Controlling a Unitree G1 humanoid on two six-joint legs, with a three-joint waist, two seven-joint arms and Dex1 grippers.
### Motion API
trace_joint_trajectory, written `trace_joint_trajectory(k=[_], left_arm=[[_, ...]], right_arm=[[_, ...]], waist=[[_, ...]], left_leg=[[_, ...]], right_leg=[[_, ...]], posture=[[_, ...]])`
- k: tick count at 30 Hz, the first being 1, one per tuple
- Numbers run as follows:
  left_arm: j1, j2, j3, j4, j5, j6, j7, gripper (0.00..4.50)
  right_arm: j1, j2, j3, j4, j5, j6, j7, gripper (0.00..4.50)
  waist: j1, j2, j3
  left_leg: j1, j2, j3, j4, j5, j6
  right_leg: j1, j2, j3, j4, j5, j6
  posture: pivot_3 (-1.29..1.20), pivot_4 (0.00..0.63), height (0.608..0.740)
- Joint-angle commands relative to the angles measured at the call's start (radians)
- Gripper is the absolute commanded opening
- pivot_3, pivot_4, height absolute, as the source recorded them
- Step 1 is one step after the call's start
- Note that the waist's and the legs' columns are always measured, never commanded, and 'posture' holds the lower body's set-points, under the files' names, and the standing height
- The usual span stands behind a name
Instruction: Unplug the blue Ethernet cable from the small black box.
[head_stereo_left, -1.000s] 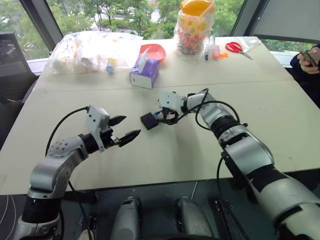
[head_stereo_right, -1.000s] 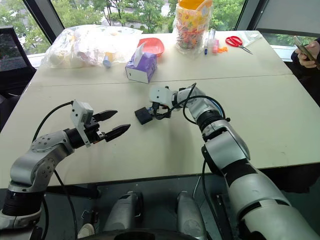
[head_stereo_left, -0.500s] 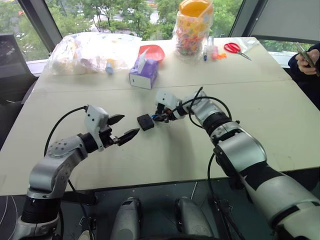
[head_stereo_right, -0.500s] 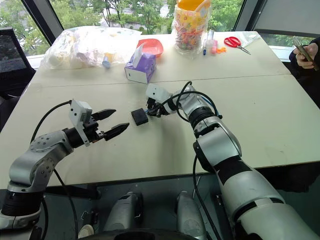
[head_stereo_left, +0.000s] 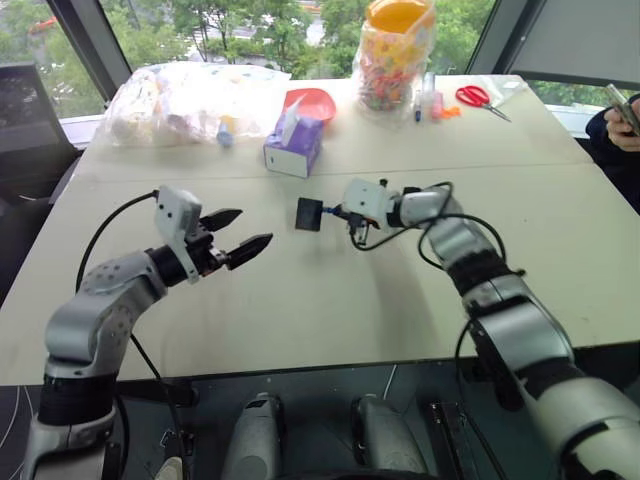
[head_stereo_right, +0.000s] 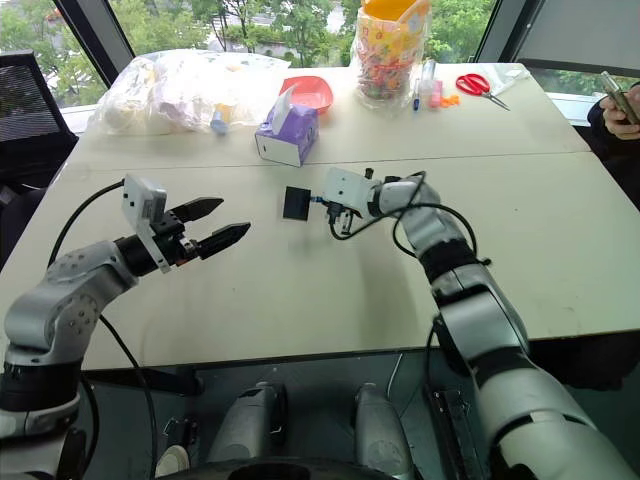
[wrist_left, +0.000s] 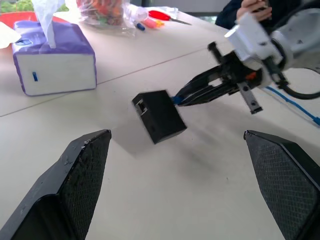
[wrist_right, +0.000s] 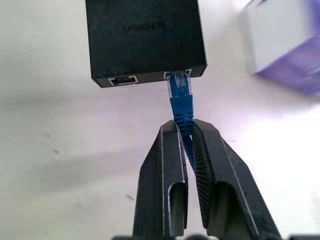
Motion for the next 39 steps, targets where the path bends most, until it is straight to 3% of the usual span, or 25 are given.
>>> trace_joint_trajectory(k=[1,10,21,24,30,31,35,39], left_arm=[[-0.064,0.026,0.016,0.026,-0.072,0.061,-0.056,4.5],[-0.186,0.031,-0.044,0.129,-0.131,0.153,-0.195,4.5],[-0.225,0.005,-0.061,0.163,-0.126,0.151,-0.237,4.5],[-0.223,-0.004,-0.07,0.166,-0.116,0.14,-0.24,3.57],[-0.222,-0.019,-0.085,0.181,-0.098,0.119,-0.25,0.67],[-0.223,-0.019,-0.084,0.183,-0.097,0.118,-0.252,0.47],[-0.223,-0.01,-0.09,0.185,-0.087,0.118,-0.263,0.5],[-0.217,0.027,-0.1,0.183,-0.081,0.122,-0.316,0.5]], right_arm=[[0.096,-0.049,-0.044,-0.296,-0.041,-0.058,-0.115,0.03],[0.26,-0.09,-0.009,-0.644,-0.182,-0.126,-0.261,0.03],[0.279,-0.1,0.012,-0.725,-0.179,-0.114,-0.227,0.03],[0.277,-0.103,0.016,-0.733,-0.178,-0.116,-0.22,0.0],[0.276,-0.104,0.017,-0.753,-0.169,-0.11,-0.198,0.0],[0.276,-0.106,0.018,-0.752,-0.167,-0.11,-0.193,0.0],[0.271,-0.107,0.008,-0.75,-0.132,-0.086,-0.162,0.0],[0.249,-0.117,-0.027,-0.75,0.115,0.116,0.043,0.0]], waist=[[0.001,0.0,0.0],[0.003,0.0,0.0],[0.004,-0.001,0.0],[0.004,-0.001,0.0],[0.004,-0.001,0.0],[0.004,-0.001,0.0],[0.004,-0.001,0.0],[0.004,-0.001,0.0]], left_leg=[[0.0,0.0,0.0,0.0,0.0,0.0],[0.001,0.0,0.0,0.002,0.0,0.0],[0.0,0.0,0.0,0.004,0.0,0.0],[0.0,0.0,0.0,0.004,0.0,0.0],[0.0,0.0,0.0,0.004,0.0,0.0],[0.0,0.0,0.0,0.004,0.0,0.0],[0.0,0.0,0.0,0.004,0.0,0.0],[0.001,0.0,0.0,0.004,0.0,0.0]], right_leg=[[0.0,0.0,0.0,0.0,0.0,0.0],[0.001,0.0,0.0,0.0,-0.002,-0.003],[0.002,0.0,0.0,0.0,-0.002,-0.004],[0.002,0.0,0.0,0.0,-0.002,-0.004],[0.002,0.0,0.0,0.0,-0.002,-0.004],[0.002,0.0,0.0,0.0,-0.002,-0.004],[0.002,0.0,0.0,0.0,-0.002,-0.004],[0.002,0.0,0.0,0.0,-0.002,-0.004]], posture=[[0.0,0.15,0.735],[0.0,0.15,0.735],[0.0,0.15,0.735],[0.0,0.15,0.735],[0.0,0.15,0.735],[0.0,0.15,0.735],[0.0,0.15,0.735],[0.0,0.15,0.735]])
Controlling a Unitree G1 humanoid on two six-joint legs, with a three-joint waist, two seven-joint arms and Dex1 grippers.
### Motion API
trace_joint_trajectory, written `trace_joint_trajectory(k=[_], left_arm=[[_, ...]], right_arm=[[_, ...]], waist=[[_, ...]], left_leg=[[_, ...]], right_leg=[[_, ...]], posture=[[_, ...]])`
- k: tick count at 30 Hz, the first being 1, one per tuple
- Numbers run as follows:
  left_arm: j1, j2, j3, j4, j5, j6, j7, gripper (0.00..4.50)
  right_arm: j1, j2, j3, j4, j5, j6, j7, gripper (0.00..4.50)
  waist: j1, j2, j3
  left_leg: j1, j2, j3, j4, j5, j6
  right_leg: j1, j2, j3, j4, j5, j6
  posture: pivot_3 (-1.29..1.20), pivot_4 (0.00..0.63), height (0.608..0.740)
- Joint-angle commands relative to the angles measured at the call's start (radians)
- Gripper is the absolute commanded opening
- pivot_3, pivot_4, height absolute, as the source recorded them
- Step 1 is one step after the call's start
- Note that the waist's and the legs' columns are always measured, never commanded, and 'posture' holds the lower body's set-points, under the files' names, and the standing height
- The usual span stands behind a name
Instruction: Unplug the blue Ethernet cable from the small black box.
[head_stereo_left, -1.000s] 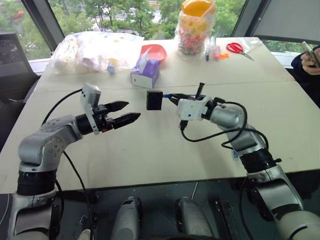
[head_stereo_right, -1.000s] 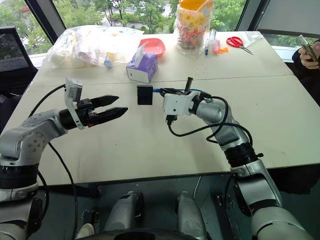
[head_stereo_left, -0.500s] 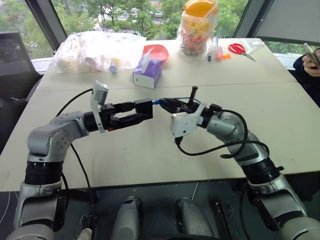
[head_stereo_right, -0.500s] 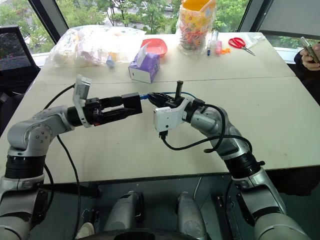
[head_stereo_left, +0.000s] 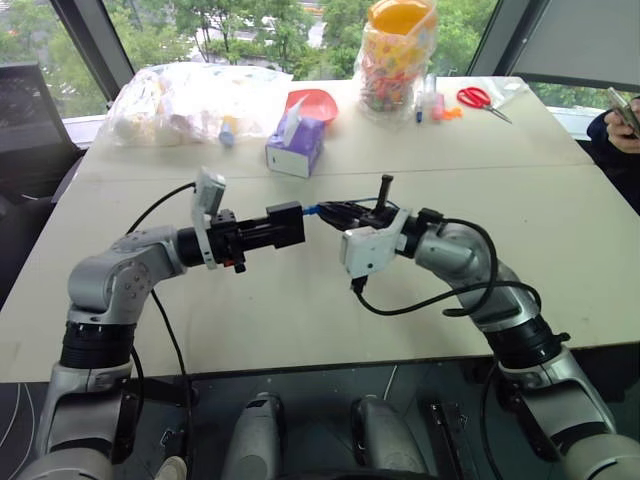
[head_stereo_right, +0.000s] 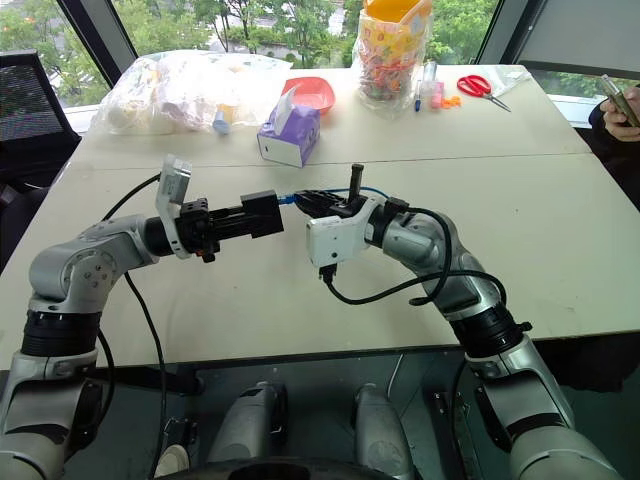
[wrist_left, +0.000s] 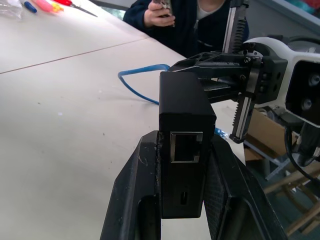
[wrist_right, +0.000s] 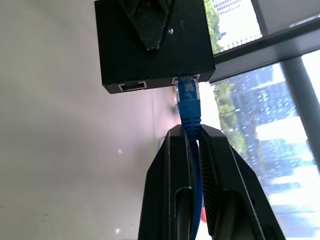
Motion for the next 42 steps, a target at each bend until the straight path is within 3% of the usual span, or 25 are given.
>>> trace_joint_trajectory(k=[1,2,3,5,10,17,30,33,35,42], left_arm=[[-0.007,0.04,0.006,-0.015,0.002,-0.015,-0.052,0.5],[-0.004,0.049,0.002,-0.017,0.002,-0.019,-0.069,0.5],[-0.002,0.054,0.0,-0.018,0.003,-0.022,-0.08,0.5],[0.006,0.08,-0.008,-0.024,0.004,-0.03,-0.128,0.5],[0.02,0.112,-0.012,-0.041,0.01,-0.082,-0.219,0.5],[0.014,0.113,0.004,-0.072,-0.004,-0.102,-0.25,0.5],[0.007,0.104,0.0,-0.121,-0.021,-0.078,-0.228,0.5],[0.009,0.102,-0.004,-0.126,-0.025,-0.077,-0.222,0.5],[0.009,0.103,-0.007,-0.127,-0.026,-0.076,-0.219,0.5],[0.012,0.103,-0.009,-0.131,-0.027,-0.073,-0.214,0.5]], right_arm=[[-0.038,-0.017,-0.062,-0.055,0.224,0.179,0.158,0.0],[-0.051,-0.019,-0.077,-0.063,0.283,0.235,0.193,0.0],[-0.06,-0.021,-0.087,-0.071,0.321,0.273,0.215,0.79],[-0.103,-0.032,-0.13,-0.086,0.479,0.477,0.29,1.59],[-0.189,-0.058,-0.197,-0.087,0.747,0.859,0.39,4.16],[-0.246,-0.044,-0.24,-0.022,0.976,1.234,0.382,4.16],[-0.265,0.002,-0.199,-0.038,1.032,1.294,0.34,4.16],[-0.266,0.0,-0.19,-0.043,1.036,1.295,0.343,3.31],[-0.268,-0.004,-0.183,-0.044,1.042,1.3,0.345,2.4],[-0.269,-0.007,-0.178,-0.055,1.054,1.309,0.344,2.4]], waist=[[0.0,0.0,0.0],[0.0,0.0,0.0],[0.0,0.0,0.0],[0.0,0.0,0.0],[0.001,0.0,0.0],[0.002,0.0,0.0],[0.002,0.0,0.0],[0.001,0.0,0.0],[0.001,0.0,0.0],[0.001,0.0,0.0]], left_leg=[[0.0,0.0,0.0,0.0,0.0,0.0],[0.0,0.0,0.0,0.0,0.0,0.0],[0.0,0.0,0.0,0.0,0.0,0.0],[0.0,0.0,0.0,0.0,0.0,0.0],[0.0,0.001,0.0,-0.001,0.0,0.0],[0.0,0.0,0.0,-0.001,0.0,0.0],[-0.002,0.0,0.0,-0.001,0.0,0.0],[-0.002,0.0,0.0,-0.001,0.0,0.0],[-0.002,0.0,0.0,-0.001,0.0,0.0],[-0.002,0.0,0.0,-0.001,0.0,0.0]], right_leg=[[0.0,0.0,0.0,0.0,0.0,0.0],[0.0,0.0,0.0,0.0,0.0,0.0],[0.0,0.0,0.0,0.0,0.0,0.0],[0.0,0.0,0.0,0.0,0.0,0.0],[0.0,0.0,0.0,0.0,0.0,-0.001],[-0.001,-0.001,0.0,0.0,0.0,-0.001],[-0.002,0.0,0.0,0.0,0.0,-0.001],[-0.002,0.0,0.0,0.0,0.0,-0.001],[-0.002,0.0,0.0,0.0,0.0,-0.001],[-0.002,0.0,0.0,0.0,0.0,-0.001]], posture=[[0.0,0.15,0.735],[0.0,0.15,0.735],[0.0,0.15,0.735],[0.0,0.15,0.735],[0.0,0.15,0.735],[0.0,0.15,0.735],[0.0,0.15,0.735],[0.0,0.15,0.735],[0.0,0.15,0.735],[0.0,0.15,0.735]])
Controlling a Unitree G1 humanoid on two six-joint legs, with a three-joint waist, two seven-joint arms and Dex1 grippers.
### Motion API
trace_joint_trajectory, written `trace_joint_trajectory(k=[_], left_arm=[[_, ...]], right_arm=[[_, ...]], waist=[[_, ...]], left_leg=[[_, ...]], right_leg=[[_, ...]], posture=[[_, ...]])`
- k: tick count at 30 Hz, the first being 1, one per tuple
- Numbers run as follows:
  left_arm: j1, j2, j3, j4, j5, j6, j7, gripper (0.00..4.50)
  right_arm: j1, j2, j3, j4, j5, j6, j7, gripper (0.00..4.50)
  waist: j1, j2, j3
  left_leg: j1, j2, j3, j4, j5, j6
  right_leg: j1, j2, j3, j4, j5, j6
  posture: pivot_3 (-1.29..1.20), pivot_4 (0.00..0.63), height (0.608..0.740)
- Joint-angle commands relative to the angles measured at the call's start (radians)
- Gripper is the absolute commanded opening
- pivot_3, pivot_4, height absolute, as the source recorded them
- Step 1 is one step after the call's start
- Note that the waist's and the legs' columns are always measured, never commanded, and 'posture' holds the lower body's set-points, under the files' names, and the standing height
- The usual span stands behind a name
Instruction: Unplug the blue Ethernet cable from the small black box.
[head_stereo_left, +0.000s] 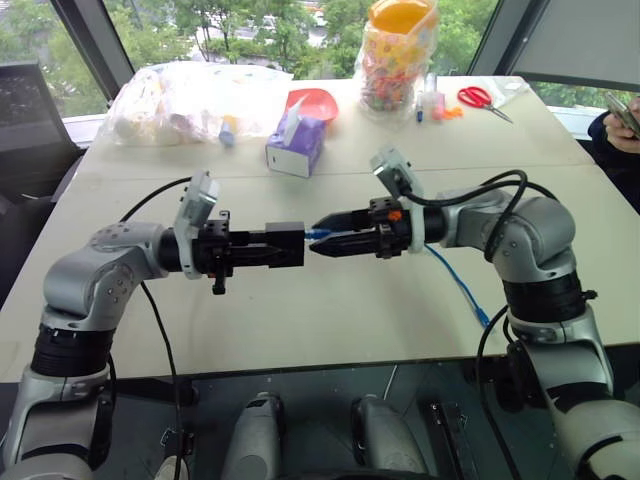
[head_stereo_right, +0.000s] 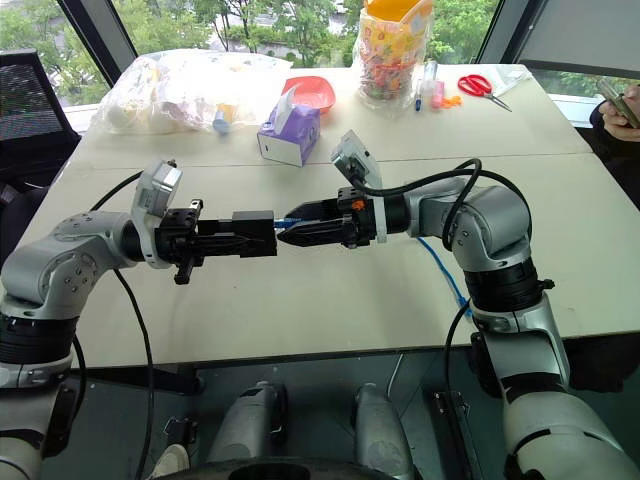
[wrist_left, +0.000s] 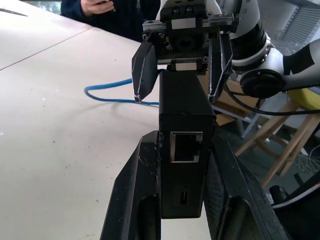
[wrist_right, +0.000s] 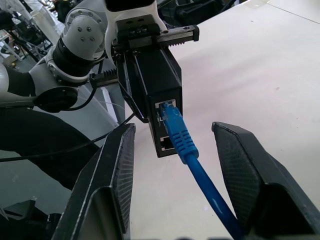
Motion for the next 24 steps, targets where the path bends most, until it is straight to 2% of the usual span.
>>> trace_joint_trajectory(k=[1,6,9,12,13,24], left_arm=[[-0.014,0.002,0.007,-0.03,-0.018,0.002,0.002,0.5],[-0.013,0.006,0.004,-0.026,-0.013,0.0,-0.003,0.5],[-0.013,0.007,0.003,-0.027,-0.011,-0.001,-0.004,0.5],[-0.013,0.007,0.002,-0.027,-0.009,-0.003,-0.004,0.5],[-0.012,0.007,0.002,-0.027,-0.009,-0.004,-0.005,0.5],[0.012,0.018,-0.002,-0.044,0.0,-0.015,-0.013,0.5]], right_arm=[[-0.031,-0.005,-0.004,-0.038,0.025,0.002,0.002,2.4],[-0.036,-0.005,-0.003,-0.035,0.031,0.0,0.002,2.4],[-0.038,-0.003,-0.001,-0.034,0.032,-0.001,0.002,1.59],[-0.04,0.0,0.0,-0.033,0.031,-0.003,0.003,0.16],[-0.041,0.001,0.001,-0.032,0.031,-0.004,0.003,0.06],[-0.038,-0.003,0.003,-0.03,0.026,-0.01,0.001,0.06]], waist=[[0.0,0.0,0.0],[0.0,0.0,0.0],[0.0,0.0,0.0],[0.0,0.0,0.0],[0.0,0.0,0.0],[-0.001,0.0,0.0]], left_leg=[[0.0,0.0,0.0,0.0,0.0,0.0],[0.0,0.0,0.0,0.0,0.0,0.0],[0.0,0.0,0.0,0.0,0.0,0.0],[0.0,0.0,0.0,0.0,0.0,0.0],[0.0,0.0,0.0,0.0,0.0,0.0],[0.0,0.0,0.0,0.0,0.0,0.0]], right_leg=[[0.0,0.0,0.0,0.0,0.0,0.0],[0.0,0.0,0.0,0.0,0.0,0.0],[0.0,0.0,0.0,0.0,0.0,0.0],[0.0,0.0,0.0,0.0,0.0,0.0],[0.0,0.0,0.0,0.0,0.0,0.0],[0.0,0.0,0.0,0.0,0.0,0.0]], posture=[[0.0,0.15,0.735],[0.0,0.15,0.735],[0.0,0.15,0.735],[0.0,0.15,0.735],[0.0,0.15,0.735],[0.0,0.15,0.735]])
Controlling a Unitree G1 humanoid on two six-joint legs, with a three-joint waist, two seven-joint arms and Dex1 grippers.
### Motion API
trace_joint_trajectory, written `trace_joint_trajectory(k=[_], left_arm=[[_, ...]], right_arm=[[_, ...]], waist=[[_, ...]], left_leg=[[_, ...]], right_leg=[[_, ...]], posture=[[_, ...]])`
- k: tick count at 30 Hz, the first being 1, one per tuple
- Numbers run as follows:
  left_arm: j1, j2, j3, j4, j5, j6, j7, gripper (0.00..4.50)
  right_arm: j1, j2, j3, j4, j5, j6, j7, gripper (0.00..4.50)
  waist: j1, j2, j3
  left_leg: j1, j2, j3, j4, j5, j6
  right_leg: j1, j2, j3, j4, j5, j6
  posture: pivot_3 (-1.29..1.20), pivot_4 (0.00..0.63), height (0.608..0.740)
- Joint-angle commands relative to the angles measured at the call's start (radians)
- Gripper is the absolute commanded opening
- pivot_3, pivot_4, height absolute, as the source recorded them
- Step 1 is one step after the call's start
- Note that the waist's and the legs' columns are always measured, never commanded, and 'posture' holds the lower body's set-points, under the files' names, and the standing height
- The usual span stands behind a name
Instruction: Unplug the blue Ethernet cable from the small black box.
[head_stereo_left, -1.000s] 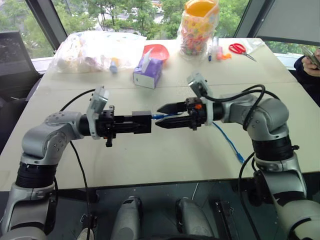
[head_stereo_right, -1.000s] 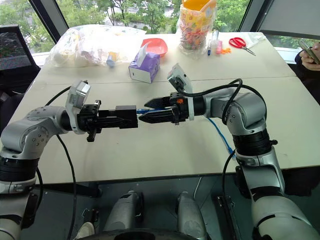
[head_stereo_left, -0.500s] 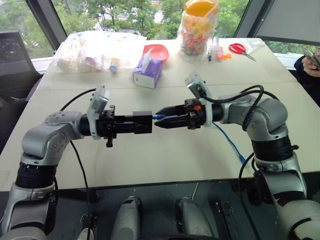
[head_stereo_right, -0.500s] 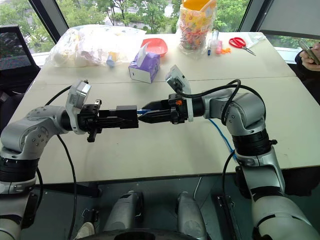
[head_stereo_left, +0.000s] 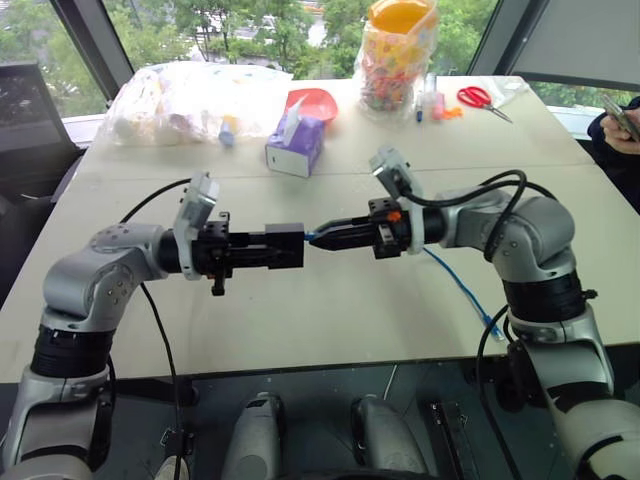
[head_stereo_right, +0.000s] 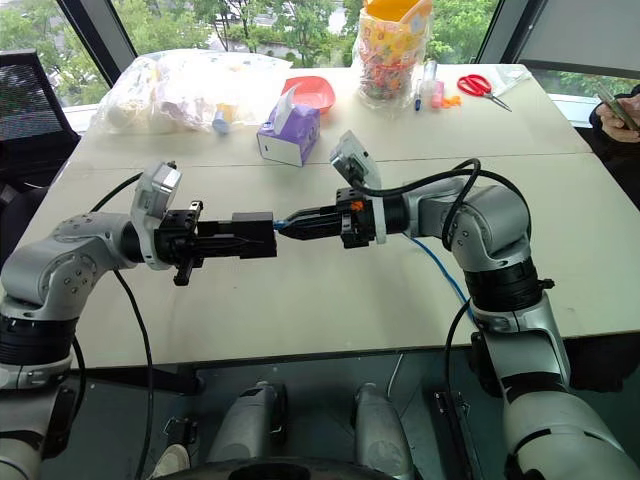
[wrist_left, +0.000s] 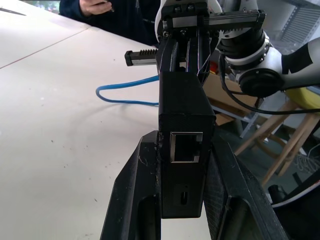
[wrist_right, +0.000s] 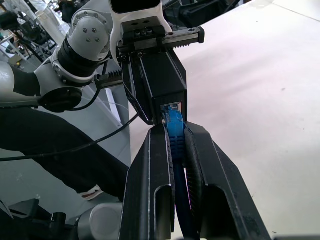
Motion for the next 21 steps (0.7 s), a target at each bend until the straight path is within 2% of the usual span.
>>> trace_joint_trajectory(k=[1,14,21], left_arm=[[0.004,0.019,0.002,-0.044,-0.002,-0.011,-0.008,0.5],[0.085,0.094,0.057,-0.042,-0.018,-0.033,-0.02,0.5],[0.125,0.112,0.063,-0.071,-0.033,-0.039,-0.021,0.5]], right_arm=[[-0.034,-0.004,-0.008,-0.025,0.012,-0.014,0.0,0.06],[-0.023,-0.035,-0.132,0.146,0.058,0.004,-0.057,0.06],[0.008,-0.079,-0.115,0.19,0.075,0.014,-0.046,0.06]], waist=[[0.0,0.0,0.0],[0.0,0.0,0.0],[-0.001,0.0,0.0]], left_leg=[[0.0,0.0,0.0,0.0,0.0,0.0],[0.0,0.0,0.0,0.0,0.0,0.0],[-0.001,0.0,0.0,0.0,0.0,0.0]], right_leg=[[0.0,0.0,0.0,0.0,0.0,0.0],[-0.001,0.0,0.0,0.0,0.0,0.0],[-0.001,0.0,0.0,-0.001,0.0,0.0]], posture=[[0.0,0.15,0.735],[0.0,0.15,0.735],[0.0,0.15,0.735]])
